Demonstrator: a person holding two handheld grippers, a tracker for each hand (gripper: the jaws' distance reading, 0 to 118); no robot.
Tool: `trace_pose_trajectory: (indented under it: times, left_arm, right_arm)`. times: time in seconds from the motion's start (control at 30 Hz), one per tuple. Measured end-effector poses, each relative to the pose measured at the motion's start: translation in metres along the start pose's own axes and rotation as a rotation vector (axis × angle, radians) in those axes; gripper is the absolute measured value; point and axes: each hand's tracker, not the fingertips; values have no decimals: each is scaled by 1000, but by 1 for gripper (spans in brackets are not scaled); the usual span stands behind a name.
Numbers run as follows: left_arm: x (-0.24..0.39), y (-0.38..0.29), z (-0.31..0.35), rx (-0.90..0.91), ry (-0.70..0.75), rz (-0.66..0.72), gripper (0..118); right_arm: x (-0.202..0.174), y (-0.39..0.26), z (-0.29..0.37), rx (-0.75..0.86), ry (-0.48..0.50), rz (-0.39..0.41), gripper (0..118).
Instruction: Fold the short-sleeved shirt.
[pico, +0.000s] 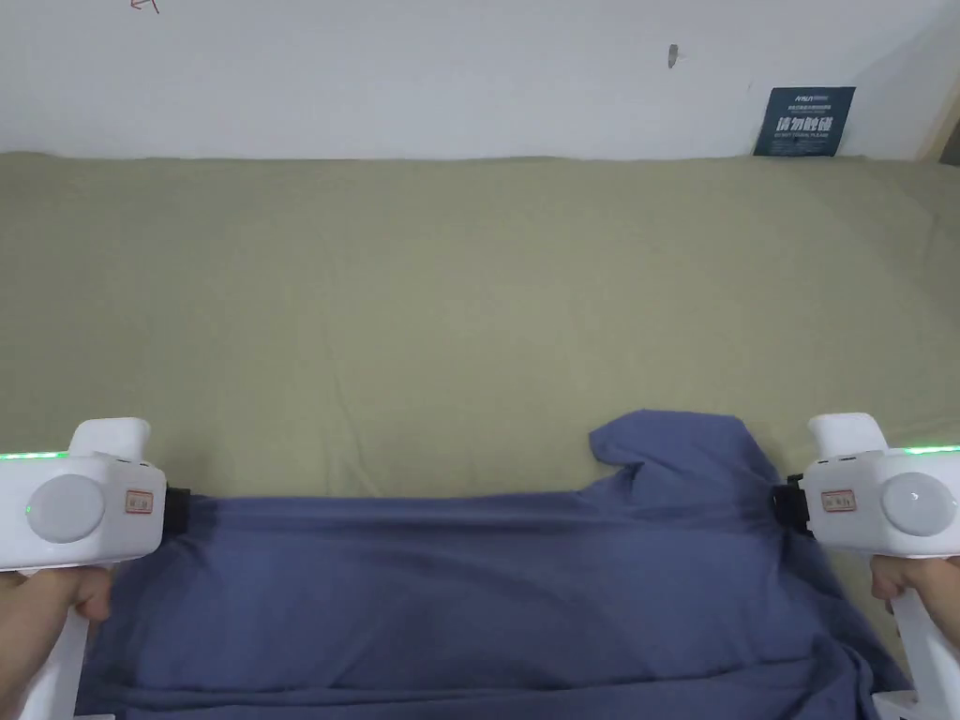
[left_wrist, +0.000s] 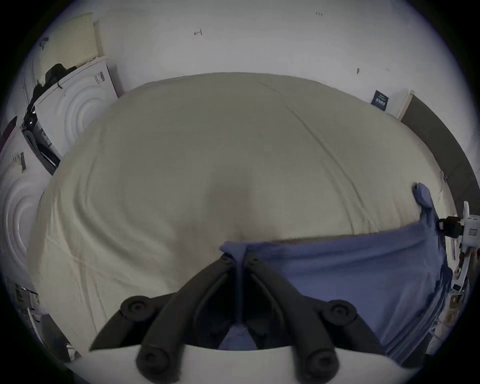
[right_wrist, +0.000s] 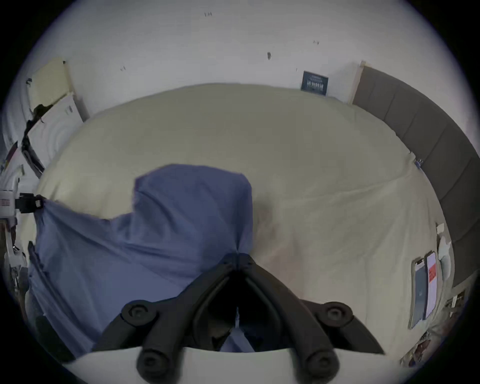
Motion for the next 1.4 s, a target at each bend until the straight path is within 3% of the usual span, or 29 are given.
trace_pose_trajectory:
  times: [0.07,0.23,0.5,0.67,0.93,0.97,1.0,1.03,1.07,1.13,1.2,1.23,1.27,1.3,1.33,1.37,1.4]
  left_arm:
    - [-4,-2,20,32,-14,5,4]
    - [-20,-28,88,111,-30,2,4]
    - [-48,-124,173,179,-63,5,4]
    - [-51,-178,180,159,-60,-18,4]
    - [-55,-216,157,108,-52,-11,7]
    - [-56,-217,155,96,-54,-11,23]
    - [-57,-218,154,95,-54,-11,76]
    - [-58,-217,154,94,-50,-15,112]
    - [-56,-216,156,84,-31,-20,118]
    - [-63,-212,158,72,-30,-11,118]
    - [-65,-203,177,110,-35,30,117]
    - [-66,-198,184,124,-38,49,113]
    - [-68,-194,192,163,-45,68,104]
    - [-68,-189,198,167,-37,77,70]
    - [-65,-189,204,182,-30,97,23]
    - [-66,-186,208,203,-29,122,0]
    - [-68,-184,210,200,-38,134,0]
  right_arm:
    - [-5,-1,26,-7,46,59,0]
    - [4,-8,92,111,107,40,0]
    - [-9,-91,209,180,139,131,0]
    - [-7,-146,222,152,158,144,0]
    - [7,-196,181,25,146,107,1]
    - [2,-201,181,20,145,113,11]
    - [2,-202,179,15,145,111,51]
    - [2,-202,177,8,144,106,92]
    - [5,-202,173,-4,138,92,118]
    - [6,-197,171,-34,111,78,105]
    - [7,-188,189,70,129,38,106]
    - [-7,-188,208,59,128,45,102]
    - [-12,-183,215,66,130,39,90]
    - [-18,-179,223,99,134,23,45]
    - [-26,-177,231,124,136,18,0]
    - [-37,-163,219,156,145,11,0]
    - [-46,-162,224,192,152,4,0]
